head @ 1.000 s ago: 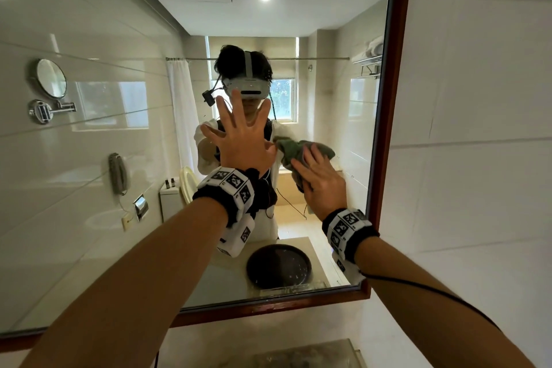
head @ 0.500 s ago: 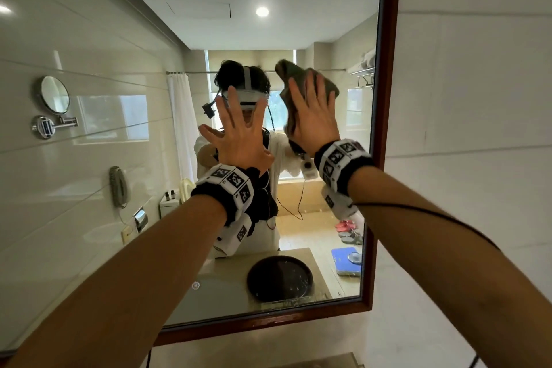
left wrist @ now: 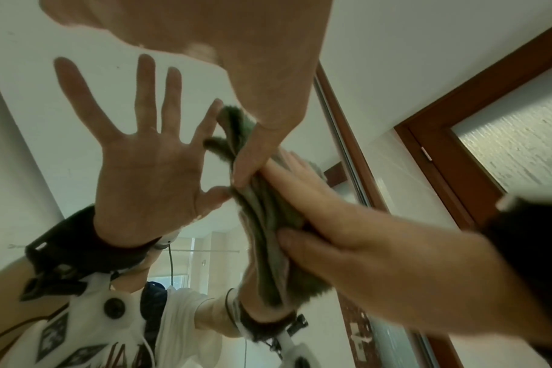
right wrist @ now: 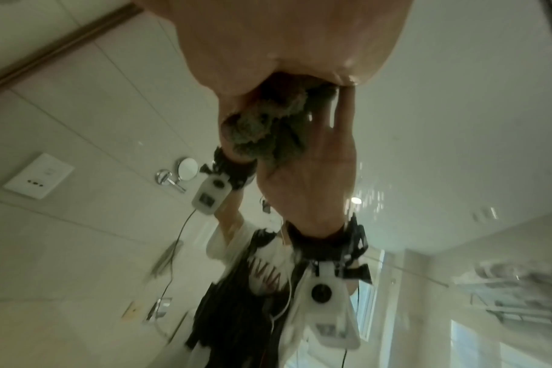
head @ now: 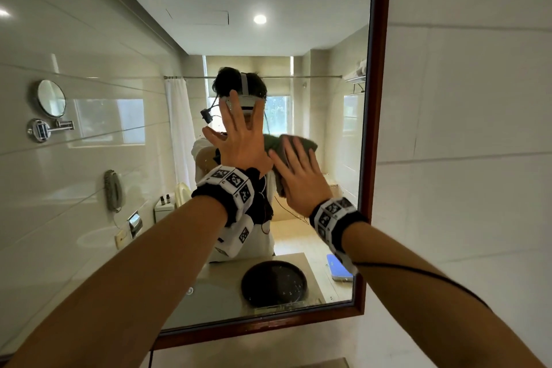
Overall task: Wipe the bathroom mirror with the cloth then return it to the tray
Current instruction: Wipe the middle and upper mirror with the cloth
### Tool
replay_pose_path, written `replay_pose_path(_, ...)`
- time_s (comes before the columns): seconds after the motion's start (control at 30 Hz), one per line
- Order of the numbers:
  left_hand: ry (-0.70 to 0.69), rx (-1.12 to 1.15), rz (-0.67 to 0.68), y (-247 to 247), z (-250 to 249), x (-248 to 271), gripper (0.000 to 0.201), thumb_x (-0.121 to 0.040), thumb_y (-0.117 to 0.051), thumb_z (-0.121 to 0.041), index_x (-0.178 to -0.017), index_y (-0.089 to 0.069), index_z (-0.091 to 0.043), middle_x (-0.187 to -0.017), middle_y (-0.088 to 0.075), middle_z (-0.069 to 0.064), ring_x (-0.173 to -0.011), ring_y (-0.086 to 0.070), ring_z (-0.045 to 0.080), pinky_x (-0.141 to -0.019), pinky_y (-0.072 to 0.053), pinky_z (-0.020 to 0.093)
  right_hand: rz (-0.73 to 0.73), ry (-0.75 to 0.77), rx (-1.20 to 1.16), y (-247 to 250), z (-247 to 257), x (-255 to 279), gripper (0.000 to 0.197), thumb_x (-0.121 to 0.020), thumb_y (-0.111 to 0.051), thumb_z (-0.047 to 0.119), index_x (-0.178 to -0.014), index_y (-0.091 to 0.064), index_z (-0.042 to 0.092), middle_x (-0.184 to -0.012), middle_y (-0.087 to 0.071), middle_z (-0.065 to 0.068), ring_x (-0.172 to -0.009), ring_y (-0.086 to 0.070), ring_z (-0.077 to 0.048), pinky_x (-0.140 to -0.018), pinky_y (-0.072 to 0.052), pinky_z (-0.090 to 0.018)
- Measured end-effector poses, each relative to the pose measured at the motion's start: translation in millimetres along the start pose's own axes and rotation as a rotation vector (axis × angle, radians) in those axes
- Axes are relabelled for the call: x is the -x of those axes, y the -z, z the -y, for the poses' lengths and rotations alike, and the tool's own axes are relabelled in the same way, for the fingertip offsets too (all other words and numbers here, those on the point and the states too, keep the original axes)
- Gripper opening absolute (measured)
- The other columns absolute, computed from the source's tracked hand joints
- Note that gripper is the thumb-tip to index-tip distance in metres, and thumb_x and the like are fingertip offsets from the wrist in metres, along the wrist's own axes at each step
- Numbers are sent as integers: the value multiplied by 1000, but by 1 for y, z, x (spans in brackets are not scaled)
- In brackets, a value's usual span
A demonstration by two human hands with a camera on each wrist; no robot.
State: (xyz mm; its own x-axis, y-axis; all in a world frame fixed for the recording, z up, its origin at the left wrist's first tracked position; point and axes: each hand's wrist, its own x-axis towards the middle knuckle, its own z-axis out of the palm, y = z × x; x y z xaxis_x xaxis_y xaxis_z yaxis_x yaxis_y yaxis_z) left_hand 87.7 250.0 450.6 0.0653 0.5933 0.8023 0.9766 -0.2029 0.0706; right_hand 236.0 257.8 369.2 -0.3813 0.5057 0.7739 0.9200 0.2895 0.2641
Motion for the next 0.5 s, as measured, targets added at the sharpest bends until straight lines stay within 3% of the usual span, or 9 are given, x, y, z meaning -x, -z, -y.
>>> replay_pose_path(0.1, 3, -38, 39, -9, -4, 9, 119, -67, -76, -43, -151, 7, -33, -157, 18, 20, -143, 11, 43, -100, -16, 78, 53, -48, 26, -17, 2, 39, 62, -93, -32, 30, -153, -23, 19, -159, -20, -19, -148, -13, -39, -113, -26, -60)
replay_pose_path(0.2, 24, -32, 41, -12, -9, 13, 116, -67, -71, -59, -152, 3, -34, -158, 16, 18, -144, 9, 42, -100, -16, 77, 130, -47, 72, -17, -10, 51, 65, -93, -39, 35, -154, -19, 22, -160, -18, -16, -148, -13, -36, -115, -25, -57)
replay_pose_path(0.27, -7, -24, 75, -10, -11, 11, 116, -68, -66, -68, -152, 6, -32, -157, 20, 18, -143, 12, 42, -100, -14, 78, 149, -71, 69, -6, -20, 40, 69, -94, -45, 38, -154, -15, 23, -162, -13, -14, -149, -11, -35, -116, -23, -58)
replay_pose_path(0.37, -32, 0, 88, -4, -13, 4, 123, -64, -65, -75, -151, 9, -31, -155, 26, 17, -142, 16, 42, -99, -11, 80, 123, -210, 21, 22, -43, 8, 70, -99, -40, 41, -156, -1, 25, -161, 10, -12, -149, 8, -33, -119, -8, -58)
replay_pose_path(0.5, -22, -10, 73, -3, -12, 1, 124, -62, -66, -76, -151, 7, -31, -154, 27, 17, -142, 19, 42, -99, -11, 80, 85, -345, -33, 68, -84, -41, 73, -100, -39, 42, -155, 6, 25, -162, 15, -14, -148, 16, -33, -119, 3, -56)
